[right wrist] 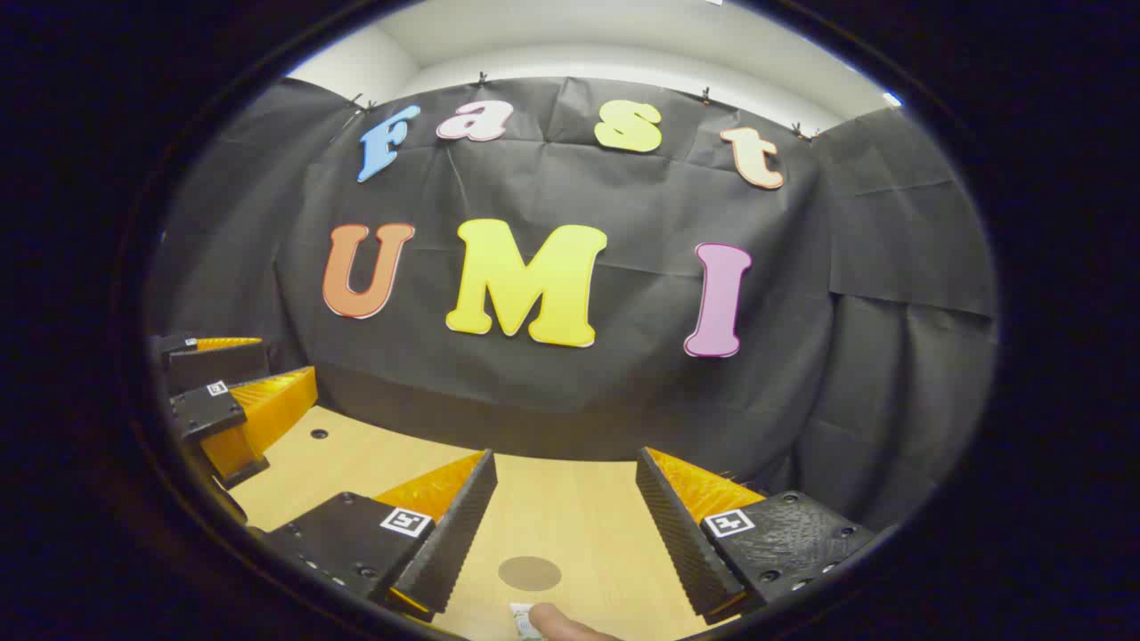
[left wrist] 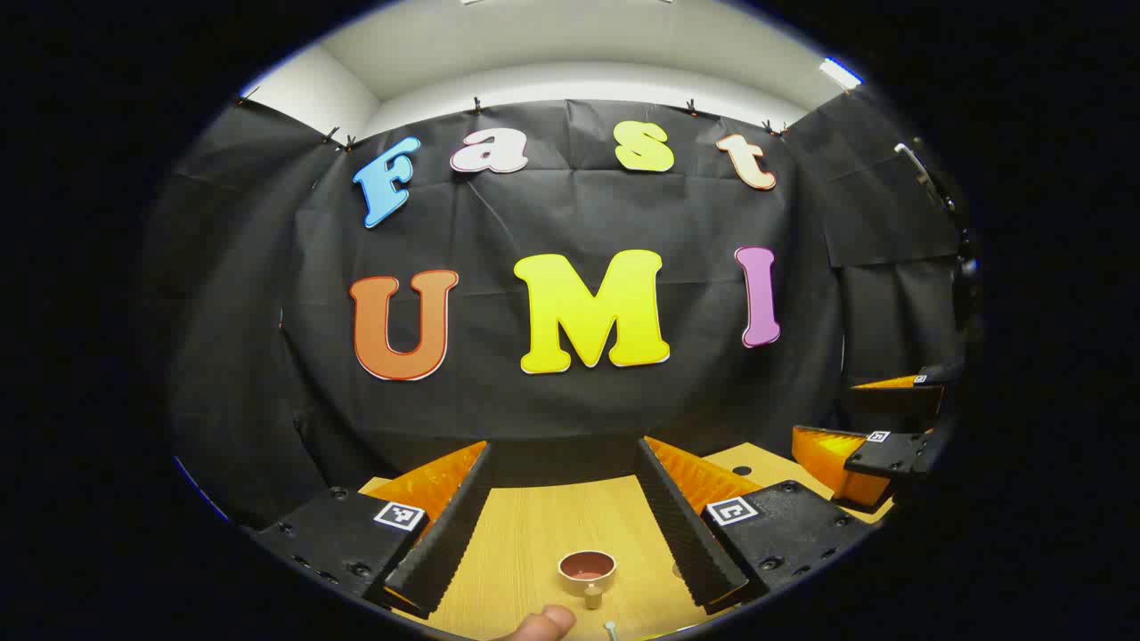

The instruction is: Put the toothbrush and toothpaste on the desktop into the cup, then pick up the cup and place it on the coaster on the desktop.

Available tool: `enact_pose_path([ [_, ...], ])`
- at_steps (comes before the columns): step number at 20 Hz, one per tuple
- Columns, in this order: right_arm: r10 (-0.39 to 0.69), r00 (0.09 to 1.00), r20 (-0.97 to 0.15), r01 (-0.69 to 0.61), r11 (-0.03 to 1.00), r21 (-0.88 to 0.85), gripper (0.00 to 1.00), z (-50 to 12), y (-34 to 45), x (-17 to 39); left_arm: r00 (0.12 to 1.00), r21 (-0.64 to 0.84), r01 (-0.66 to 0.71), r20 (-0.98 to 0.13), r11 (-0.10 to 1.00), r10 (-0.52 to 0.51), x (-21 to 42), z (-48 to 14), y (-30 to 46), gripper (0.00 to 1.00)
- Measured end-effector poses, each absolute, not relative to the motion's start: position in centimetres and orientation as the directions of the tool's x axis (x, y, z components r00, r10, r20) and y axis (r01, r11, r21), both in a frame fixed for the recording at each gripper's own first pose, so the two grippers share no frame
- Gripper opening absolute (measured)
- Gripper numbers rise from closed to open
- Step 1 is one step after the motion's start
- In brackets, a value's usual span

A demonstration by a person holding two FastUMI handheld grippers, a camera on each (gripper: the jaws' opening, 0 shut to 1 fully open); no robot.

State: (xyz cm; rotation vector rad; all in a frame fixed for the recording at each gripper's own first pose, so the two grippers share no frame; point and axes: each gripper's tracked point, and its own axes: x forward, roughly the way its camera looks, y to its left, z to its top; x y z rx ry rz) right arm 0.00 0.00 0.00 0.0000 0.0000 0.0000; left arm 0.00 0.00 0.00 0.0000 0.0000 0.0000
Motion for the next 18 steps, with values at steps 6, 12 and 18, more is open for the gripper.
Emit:
enact_pose_path([
  [6,0.070,0.998,0.012,-0.069,0.997,-0.031,0.97,0.6,-0.2,-0.1,0.997,-0.029,-0.071,-0.005,0.997,0.071,-0.8,0.7,-1.2,0.99],
  [12,0.108,0.994,0.014,-0.108,0.994,-0.010,0.98,0.7,-0.7,-0.5,0.987,-0.025,-0.147,-0.066,0.989,0.146,-1.9,-1.3,-1.6,0.99],
  [18,0.138,0.989,-0.060,-0.137,0.990,0.027,0.95,-1.9,-0.8,-1.0,0.969,-0.029,-0.174,-0.185,0.984,0.166,-2.5,-5.5,-1.6,0.99],
])
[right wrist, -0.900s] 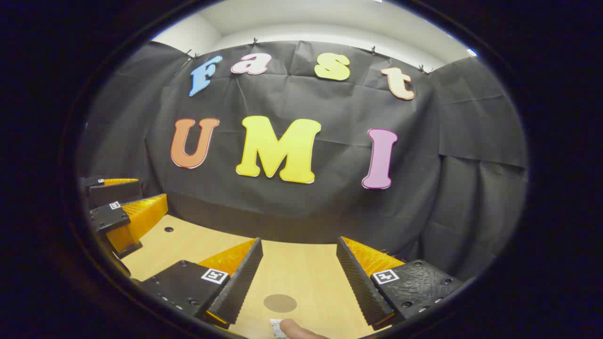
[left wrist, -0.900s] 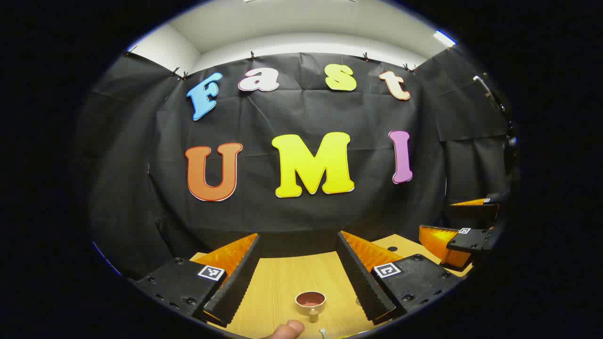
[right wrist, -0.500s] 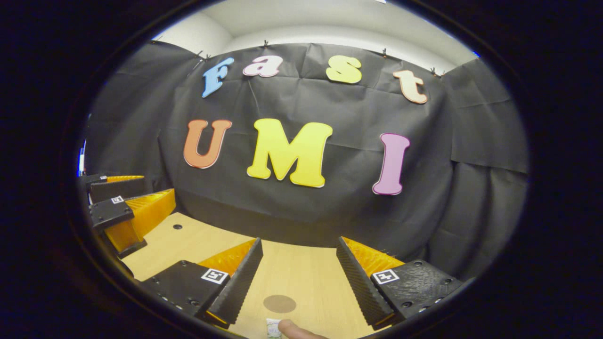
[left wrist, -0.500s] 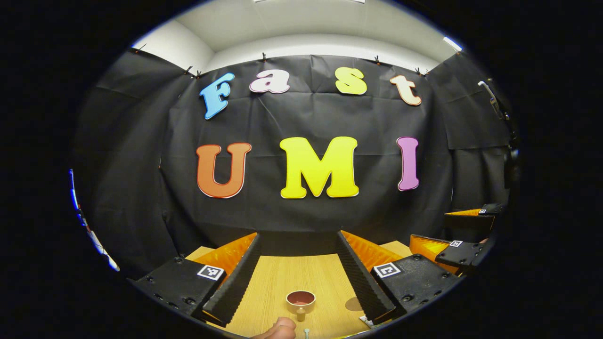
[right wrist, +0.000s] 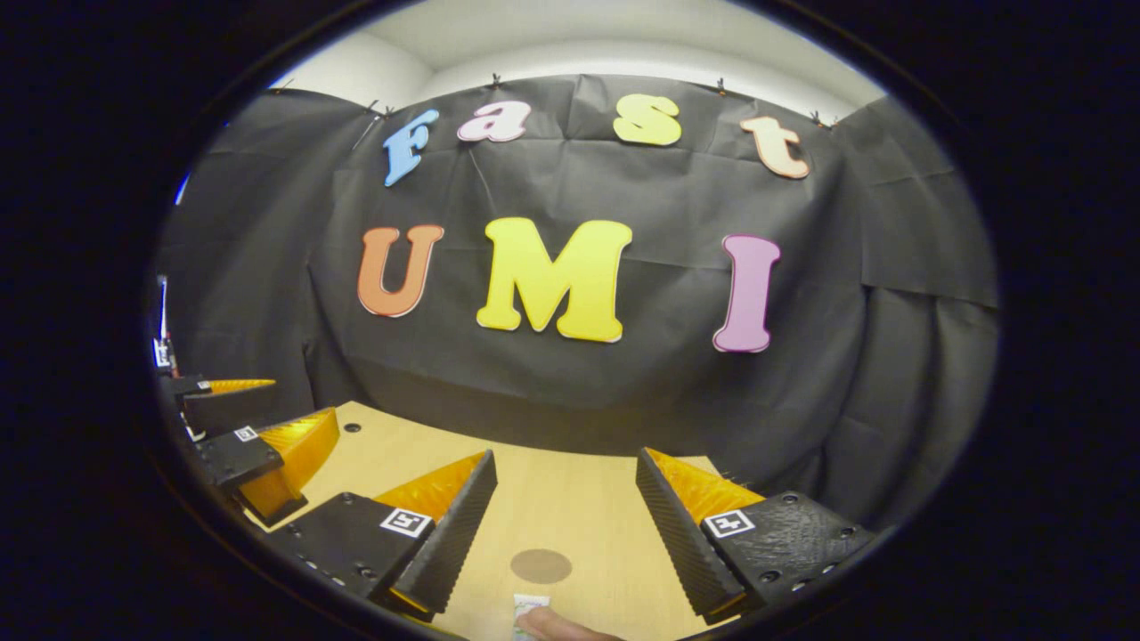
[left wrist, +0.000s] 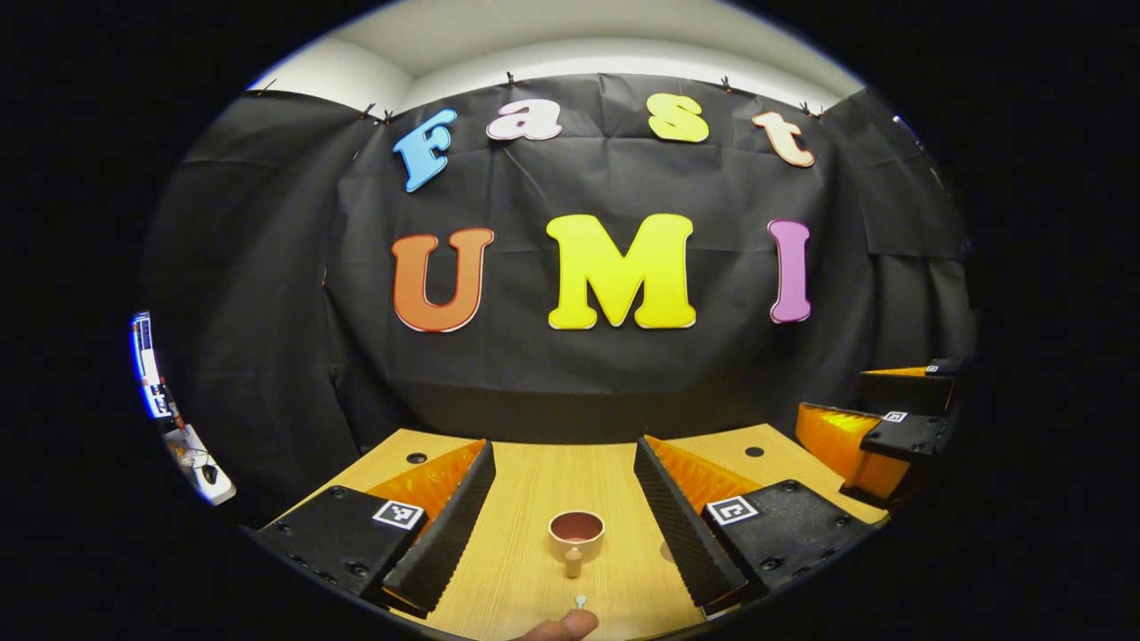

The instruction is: Put the toothbrush and toothpaste on the desktop into the cup, then pick up the cup and place it on the coaster on the desktop.

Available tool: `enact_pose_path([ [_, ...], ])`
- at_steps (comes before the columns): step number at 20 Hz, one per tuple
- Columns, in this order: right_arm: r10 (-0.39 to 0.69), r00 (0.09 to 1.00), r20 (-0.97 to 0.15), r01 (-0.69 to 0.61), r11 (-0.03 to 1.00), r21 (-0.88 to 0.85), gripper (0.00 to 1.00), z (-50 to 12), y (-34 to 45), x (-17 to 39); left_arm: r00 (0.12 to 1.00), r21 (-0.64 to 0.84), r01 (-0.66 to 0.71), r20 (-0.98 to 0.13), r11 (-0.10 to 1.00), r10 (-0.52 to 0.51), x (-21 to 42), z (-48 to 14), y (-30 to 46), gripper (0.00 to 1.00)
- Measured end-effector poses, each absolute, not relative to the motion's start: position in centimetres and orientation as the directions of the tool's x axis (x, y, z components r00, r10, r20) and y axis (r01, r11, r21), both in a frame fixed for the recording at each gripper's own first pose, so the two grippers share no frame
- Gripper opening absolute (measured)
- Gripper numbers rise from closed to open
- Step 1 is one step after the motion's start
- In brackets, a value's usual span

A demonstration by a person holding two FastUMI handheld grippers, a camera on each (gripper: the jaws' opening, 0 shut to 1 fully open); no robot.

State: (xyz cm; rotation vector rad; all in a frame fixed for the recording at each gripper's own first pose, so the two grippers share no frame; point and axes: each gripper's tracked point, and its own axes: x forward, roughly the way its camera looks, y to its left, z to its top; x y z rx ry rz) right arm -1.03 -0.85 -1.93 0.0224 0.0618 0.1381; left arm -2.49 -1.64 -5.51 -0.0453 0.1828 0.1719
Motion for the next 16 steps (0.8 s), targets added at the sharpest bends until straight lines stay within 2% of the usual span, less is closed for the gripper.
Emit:
enact_pose_path([
  [5,0.112,0.979,-0.169,-0.111,0.994,0.015,0.95,-6.6,-2.0,-1.4,0.926,-0.045,-0.145,-0.358,0.988,0.120,-4.0,-13.7,-2.5,0.99],
  [10,0.092,0.959,-0.267,-0.096,0.995,-0.005,0.97,-11.1,-2.7,-2.2,0.804,-0.058,-0.148,-0.588,0.987,0.086,-7.5,-23.6,-2.9,1.00],
  [11,0.090,0.954,-0.285,-0.096,0.995,-0.007,0.93,-11.9,-2.7,-2.4,0.776,-0.058,-0.158,-0.625,0.986,0.087,-8.2,-25.2,-3.1,1.00],
  [12,0.088,0.949,-0.303,-0.096,0.995,-0.012,0.93,-12.5,-2.7,-2.5,0.749,-0.065,-0.163,-0.657,0.984,0.081,-9.1,-26.6,-3.3,1.00],
  [13,0.088,0.942,-0.323,-0.098,0.995,-0.015,0.98,-13.3,-2.6,-2.8,0.722,-0.065,-0.174,-0.687,0.983,0.083,-10.0,-27.8,-3.3,1.00],
  [14,0.090,0.933,-0.349,-0.102,0.995,-0.015,0.95,-14.1,-2.5,-3.1,0.698,-0.068,-0.174,-0.712,0.982,0.074,-10.5,-28.9,-3.5,1.00],
  [16,0.111,0.906,-0.409,-0.122,0.993,-0.001,0.98,-15.8,-1.8,-3.8,0.655,-0.053,-0.164,-0.752,0.985,0.069,-11.0,-30.8,-3.9,1.00],
])
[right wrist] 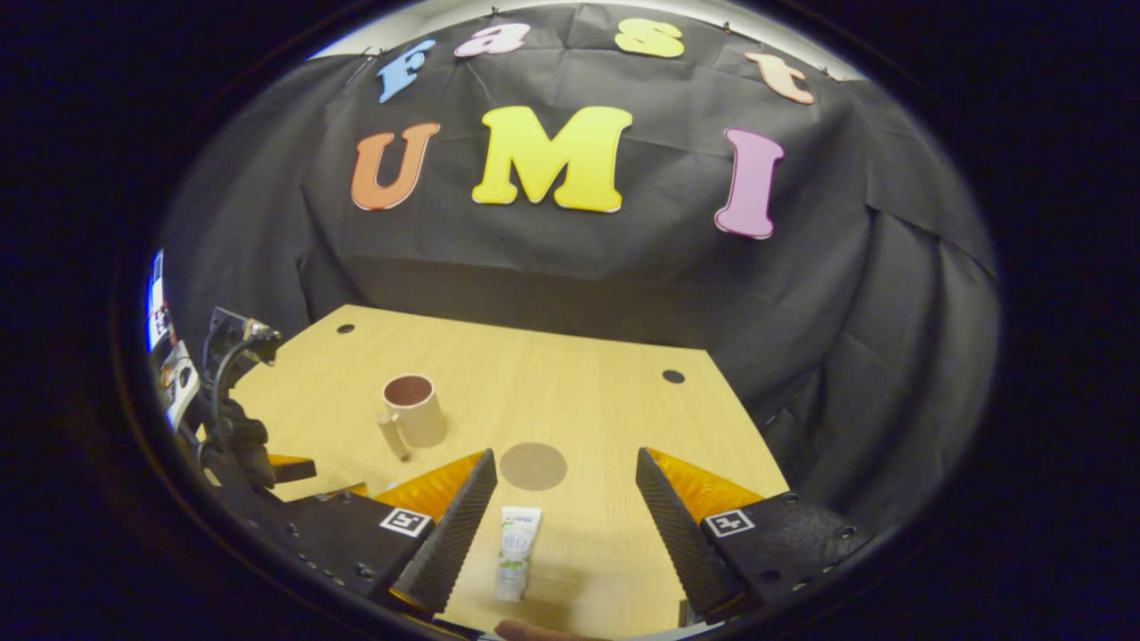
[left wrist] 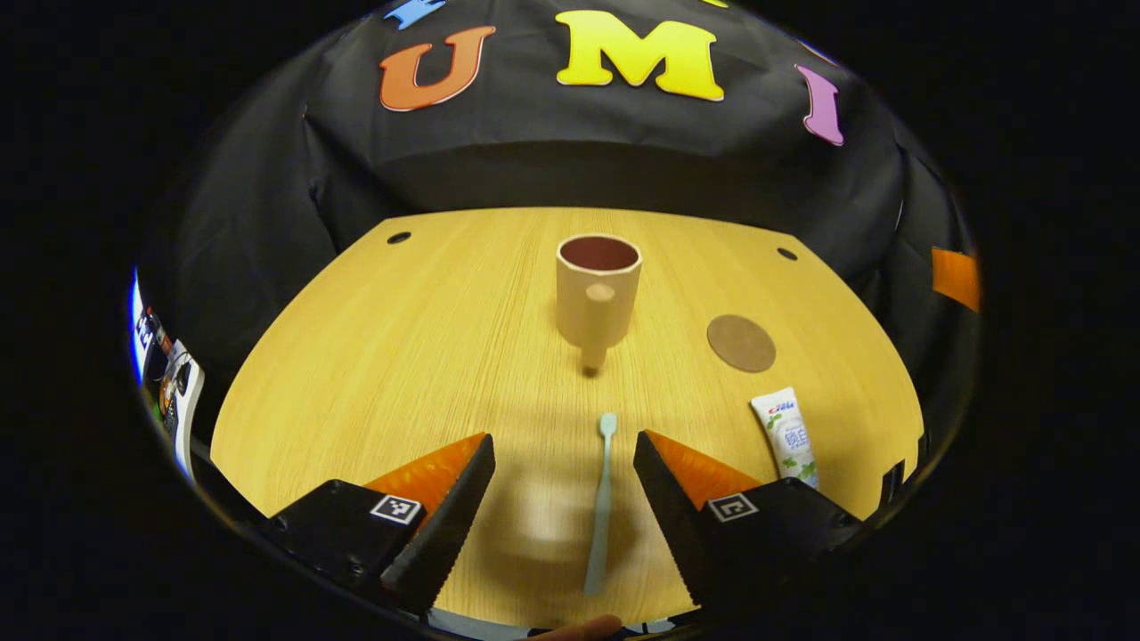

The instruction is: Put the toothbrush and toothpaste on the desktop into the cup, then pick up the cup and place it on the coaster on the desktop.

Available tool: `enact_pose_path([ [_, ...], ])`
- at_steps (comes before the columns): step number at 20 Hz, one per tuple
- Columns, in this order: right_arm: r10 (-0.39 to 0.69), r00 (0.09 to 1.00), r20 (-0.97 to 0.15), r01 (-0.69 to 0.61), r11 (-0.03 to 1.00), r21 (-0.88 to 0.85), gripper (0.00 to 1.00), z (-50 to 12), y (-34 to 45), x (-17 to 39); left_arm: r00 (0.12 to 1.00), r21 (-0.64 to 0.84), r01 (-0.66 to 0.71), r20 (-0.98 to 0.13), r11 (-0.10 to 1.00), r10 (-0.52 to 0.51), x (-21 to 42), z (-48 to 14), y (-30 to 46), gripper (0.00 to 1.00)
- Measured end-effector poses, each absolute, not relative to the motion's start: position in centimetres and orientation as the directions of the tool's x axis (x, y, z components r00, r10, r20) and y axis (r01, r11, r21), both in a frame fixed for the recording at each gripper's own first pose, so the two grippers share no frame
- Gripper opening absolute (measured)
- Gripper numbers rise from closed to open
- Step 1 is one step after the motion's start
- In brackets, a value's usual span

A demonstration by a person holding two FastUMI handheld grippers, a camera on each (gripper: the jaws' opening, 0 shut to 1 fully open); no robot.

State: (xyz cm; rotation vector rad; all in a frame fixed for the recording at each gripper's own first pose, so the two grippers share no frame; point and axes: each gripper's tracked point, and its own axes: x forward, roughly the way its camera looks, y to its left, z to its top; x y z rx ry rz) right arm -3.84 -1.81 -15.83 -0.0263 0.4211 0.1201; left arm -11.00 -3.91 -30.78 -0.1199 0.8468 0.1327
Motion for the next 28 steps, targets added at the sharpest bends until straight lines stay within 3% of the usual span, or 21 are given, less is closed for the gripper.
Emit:
enact_pose_path([
  [2,0.112,0.884,-0.453,-0.137,0.990,-0.023,0.98,-17.2,-1.8,-4.3,0.610,-0.044,-0.131,-0.791,0.990,0.046,-11.3,-32.4,-4.8,0.96],
  [4,0.113,0.865,-0.490,-0.150,0.988,-0.037,0.95,-18.2,-1.5,-4.8,0.584,-0.049,-0.111,-0.812,0.993,0.026,-11.6,-33.2,-5.6,0.81],
  [8,0.120,0.828,-0.547,-0.174,0.984,-0.048,0.95,-19.9,-0.7,-5.4,0.545,-0.052,-0.100,-0.838,0.994,0.011,-11.9,-34.4,-6.5,0.62],
  [18,0.133,0.758,-0.638,-0.206,0.978,-0.041,0.95,-22.5,0.3,-5.6,0.520,-0.072,-0.077,-0.854,0.994,-0.022,-12.0,-34.9,-7.4,0.15],
  [25,0.141,0.664,-0.734,-0.183,0.983,0.023,0.96,-26.3,0.6,-5.5,0.529,-0.126,-0.058,-0.845,0.990,-0.077,-11.8,-34.7,-8.0,0.09],
  [28,0.158,0.613,-0.774,-0.194,0.980,0.046,0.95,-28.4,1.1,-5.6,0.579,-0.124,-0.066,-0.813,0.990,-0.063,-11.7,-33.1,-7.2,0.07],
])
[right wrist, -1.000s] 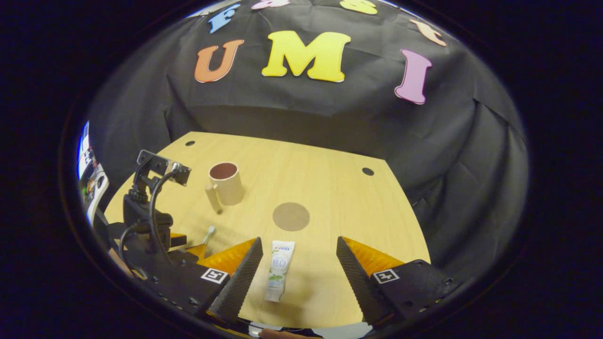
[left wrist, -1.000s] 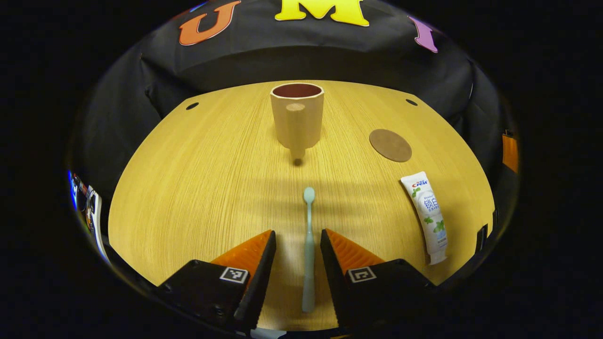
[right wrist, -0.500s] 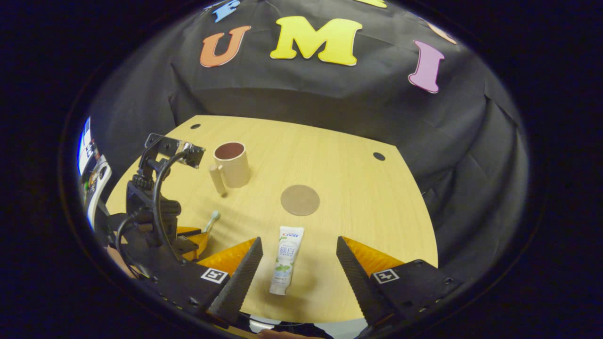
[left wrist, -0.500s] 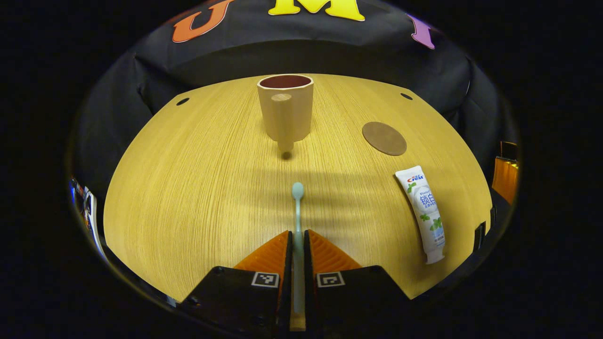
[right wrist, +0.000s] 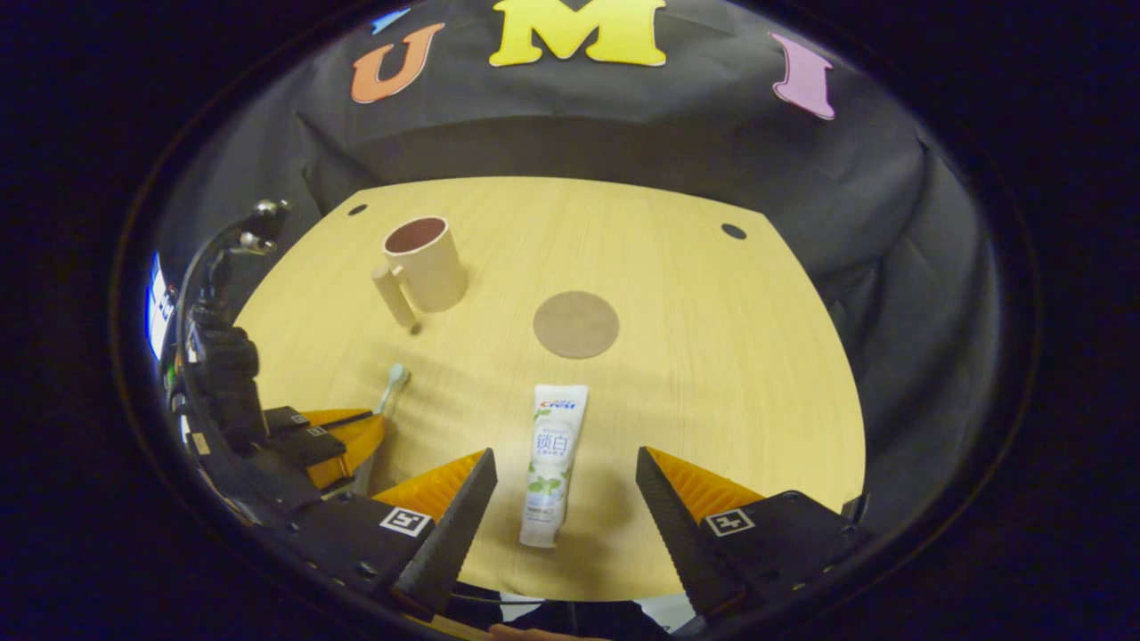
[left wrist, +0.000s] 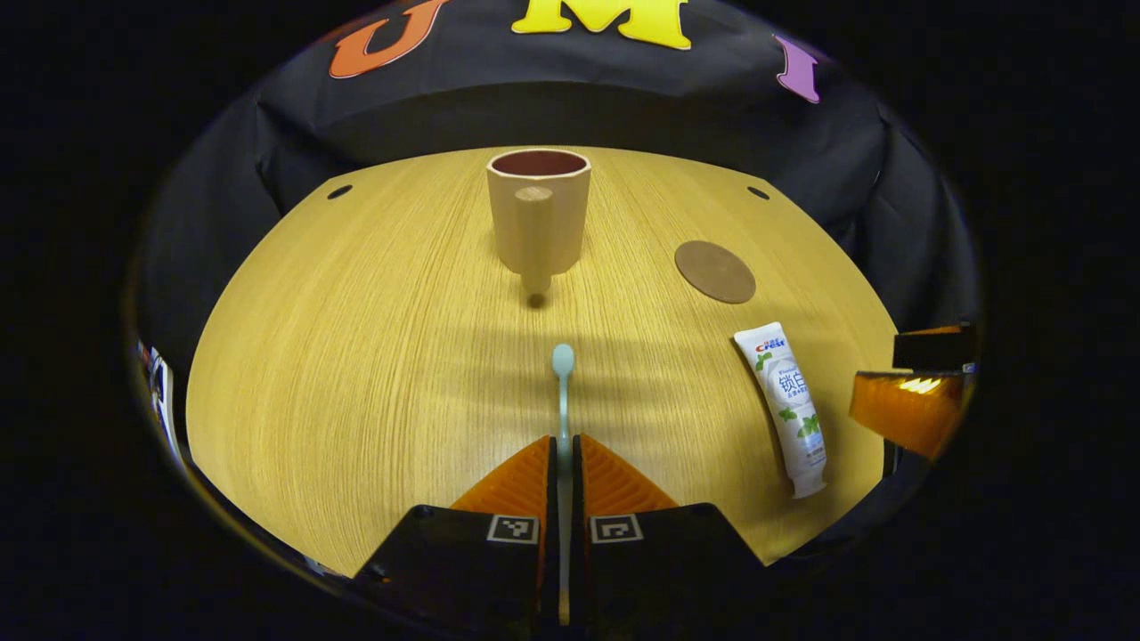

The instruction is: Put the toothbrush and toothpaste on the desktop into the cup, then pick up the cup and place it on the coaster on the desktop.

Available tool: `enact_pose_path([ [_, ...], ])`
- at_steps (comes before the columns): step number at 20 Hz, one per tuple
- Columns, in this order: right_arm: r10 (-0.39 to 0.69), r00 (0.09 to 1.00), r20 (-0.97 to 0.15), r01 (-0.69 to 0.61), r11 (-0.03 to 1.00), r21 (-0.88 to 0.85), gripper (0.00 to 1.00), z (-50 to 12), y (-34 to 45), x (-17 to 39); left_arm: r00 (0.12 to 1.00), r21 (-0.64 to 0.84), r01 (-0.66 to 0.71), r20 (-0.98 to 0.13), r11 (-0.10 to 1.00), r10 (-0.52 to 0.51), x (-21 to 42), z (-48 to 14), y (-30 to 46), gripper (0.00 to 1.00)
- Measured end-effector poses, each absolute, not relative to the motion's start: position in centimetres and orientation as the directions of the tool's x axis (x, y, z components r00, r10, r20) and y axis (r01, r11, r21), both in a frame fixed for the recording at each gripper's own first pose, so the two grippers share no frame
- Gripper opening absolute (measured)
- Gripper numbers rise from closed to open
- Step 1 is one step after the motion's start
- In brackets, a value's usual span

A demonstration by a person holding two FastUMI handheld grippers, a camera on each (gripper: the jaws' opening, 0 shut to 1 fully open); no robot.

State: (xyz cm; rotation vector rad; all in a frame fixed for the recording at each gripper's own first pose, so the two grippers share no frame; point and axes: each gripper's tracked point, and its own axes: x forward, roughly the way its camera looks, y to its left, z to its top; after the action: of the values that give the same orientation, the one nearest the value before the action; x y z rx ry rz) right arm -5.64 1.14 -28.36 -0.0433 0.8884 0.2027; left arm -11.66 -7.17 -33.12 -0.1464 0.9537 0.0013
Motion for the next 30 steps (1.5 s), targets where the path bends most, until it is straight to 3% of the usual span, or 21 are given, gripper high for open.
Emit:
enact_pose_path([
  [4,0.154,0.544,-0.825,-0.196,0.979,0.054,0.95,-31.2,2.2,-5.8,0.672,-0.144,-0.109,-0.740,0.984,-0.034,-11.1,-28.3,-5.8,0.07],
  [8,0.155,0.474,-0.867,-0.138,0.985,0.100,0.87,-33.8,3.0,-5.5,0.780,-0.104,-0.091,-0.626,0.990,0.006,-9.9,-21.5,-4.0,0.07],
  [9,0.151,0.461,-0.874,-0.124,0.987,0.105,0.80,-34.3,3.1,-5.4,0.805,-0.094,-0.085,-0.594,0.992,0.013,-9.6,-19.8,-3.6,0.07],
  [14,0.116,0.418,-0.901,-0.083,0.992,0.090,0.64,-35.8,2.9,-5.2,0.901,-0.057,-0.035,-0.433,0.998,0.007,-6.9,-11.9,-2.3,0.07],
  [17,0.138,0.394,-0.908,-0.081,0.990,0.115,0.43,-36.2,2.7,-5.4,0.945,-0.053,-0.020,-0.326,0.998,0.001,-4.3,-7.2,-1.4,0.07],
  [19,0.175,0.392,-0.903,-0.078,0.985,0.156,0.40,-36.0,3.0,-5.5,0.966,-0.059,-0.009,-0.258,0.998,-0.007,-2.3,-4.9,-0.7,0.07],
  [22,0.208,0.447,-0.870,-0.091,0.978,0.187,0.33,-34.8,2.3,-4.7,0.979,-0.072,0.023,-0.200,0.997,-0.037,0.0,-4.0,-0.6,0.07],
  [30,0.234,0.670,-0.704,-0.170,0.972,0.161,0.34,-25.2,0.3,-4.9,0.972,-0.201,0.067,-0.208,0.977,-0.109,7.4,-7.4,-1.9,0.07],
])
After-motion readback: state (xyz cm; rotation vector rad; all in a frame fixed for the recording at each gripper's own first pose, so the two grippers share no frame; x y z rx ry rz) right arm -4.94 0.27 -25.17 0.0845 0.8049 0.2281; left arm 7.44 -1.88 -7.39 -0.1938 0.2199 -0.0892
